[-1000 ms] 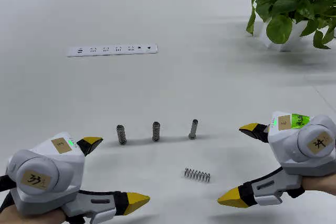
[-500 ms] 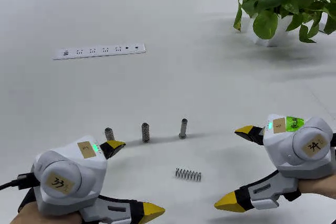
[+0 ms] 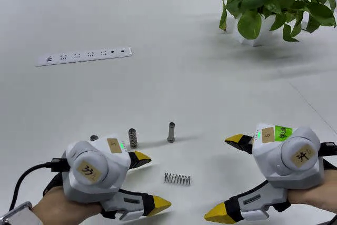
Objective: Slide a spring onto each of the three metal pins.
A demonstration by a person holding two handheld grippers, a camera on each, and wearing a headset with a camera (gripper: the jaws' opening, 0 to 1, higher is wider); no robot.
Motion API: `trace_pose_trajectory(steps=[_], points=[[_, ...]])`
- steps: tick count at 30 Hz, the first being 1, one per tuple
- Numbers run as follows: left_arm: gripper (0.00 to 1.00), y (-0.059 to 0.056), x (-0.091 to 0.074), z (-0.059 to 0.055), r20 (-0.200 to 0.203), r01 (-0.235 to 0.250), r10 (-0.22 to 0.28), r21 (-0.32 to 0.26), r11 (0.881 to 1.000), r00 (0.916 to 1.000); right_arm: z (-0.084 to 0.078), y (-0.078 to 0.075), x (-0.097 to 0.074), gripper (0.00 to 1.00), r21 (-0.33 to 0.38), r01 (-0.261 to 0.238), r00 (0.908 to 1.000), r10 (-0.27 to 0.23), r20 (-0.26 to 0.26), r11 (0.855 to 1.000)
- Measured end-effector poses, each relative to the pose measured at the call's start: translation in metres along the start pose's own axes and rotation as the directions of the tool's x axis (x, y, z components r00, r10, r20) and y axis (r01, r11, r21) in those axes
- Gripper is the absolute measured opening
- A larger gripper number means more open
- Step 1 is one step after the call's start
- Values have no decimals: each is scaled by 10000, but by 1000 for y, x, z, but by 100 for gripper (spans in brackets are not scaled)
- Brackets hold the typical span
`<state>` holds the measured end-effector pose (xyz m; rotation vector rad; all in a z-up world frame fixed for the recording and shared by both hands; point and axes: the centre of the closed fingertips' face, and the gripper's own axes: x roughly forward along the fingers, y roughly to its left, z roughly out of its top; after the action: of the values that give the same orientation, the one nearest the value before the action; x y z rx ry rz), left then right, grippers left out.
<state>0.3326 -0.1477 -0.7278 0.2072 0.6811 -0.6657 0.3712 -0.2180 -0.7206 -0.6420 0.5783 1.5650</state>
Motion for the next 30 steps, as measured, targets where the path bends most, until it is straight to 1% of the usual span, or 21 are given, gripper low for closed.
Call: trace_pose_trajectory(steps=[1, 2, 4, 5, 7, 10, 12, 14, 18, 20, 21, 23, 25, 29, 30], points=[[54, 0, 2, 2, -6, 55, -55, 55, 10000, 10000, 0, 0, 0, 99, 50, 22, 10000, -22, 28, 10000], [53, 1, 5, 2, -107, 177, -175, 200, 9996, 9998, -1, -1, 0, 99, 132, 41, 10000, -42, 64, 9999], [47, 2, 8, 2, -355, 256, -237, 533, 9983, 9991, -2, -1, -1, 99, 199, 59, 9999, -61, 104, 9998], [43, 2, 10, 1, -555, 370, -328, 764, 9964, 9979, -2, -1, -1, 98, 216, 57, 9999, -60, 111, 9997], [38, 4, 15, 0, -765, 448, -381, 885, 9951, 9963, -2, 1, -1, 98, 242, 38, 9999, -41, 128, 9997], [34, 3, 21, -1, -1024, 579, -454, 1231, 9907, 9937, -2, 1, -1, 98, 317, 49, 9998, -55, 182, 9995], [30, 2, 23, -1, -1109, 715, -571, 1300, 9889, 9922, -2, 1, -2, 98, 377, 68, 9997, -76, 222, 9993], [26, 2, 25, -2, -1238, 745, -573, 1391, 9875, 9906, -2, 1, -2, 98, 440, 78, 9996, -90, 268, 9990], [22, 0, 27, -4, -1522, 1013, -771, 1587, 9821, 9853, -2, 1, -4, 97, 584, 96, 9992, -118, 374, 9982], [19, 0, 29, -7, -1747, 1142, -815, 1863, 9758, 9812, -2, 2, -5, 97, 627, 127, 9991, -152, 401, 9979], [19, -1, 30, -4, -1594, 1138, -850, 1813, 9768, 9835, -2, 1, -6, 97, 646, 134, 9991, -160, 405, 9978], [18, -1, 30, -4, -1753, 1247, -920, 1854, 9747, 9802, -4, 0, -6, 97, 687, 150, 9990, -179, 420, 9975], [15, -4, 30, -5, -1931, 1508, -1165, 1741, 9731, 9742, -4, 0, -7, 97, 716, 169, 9987, -202, 462, 9973], [13, -2, 30, -4, -2190, 1647, -1252, 1729, 9711, 9677, -1, 1, -7, 96, 847, 139, 9979, -192, 625, 9963], [13, -3, 30, -4, -2325, 1722, -1282, 1799, 9685, 9641, -1, 1, -6, 96, 847, 146, 9978, -200, 629, 9963]])
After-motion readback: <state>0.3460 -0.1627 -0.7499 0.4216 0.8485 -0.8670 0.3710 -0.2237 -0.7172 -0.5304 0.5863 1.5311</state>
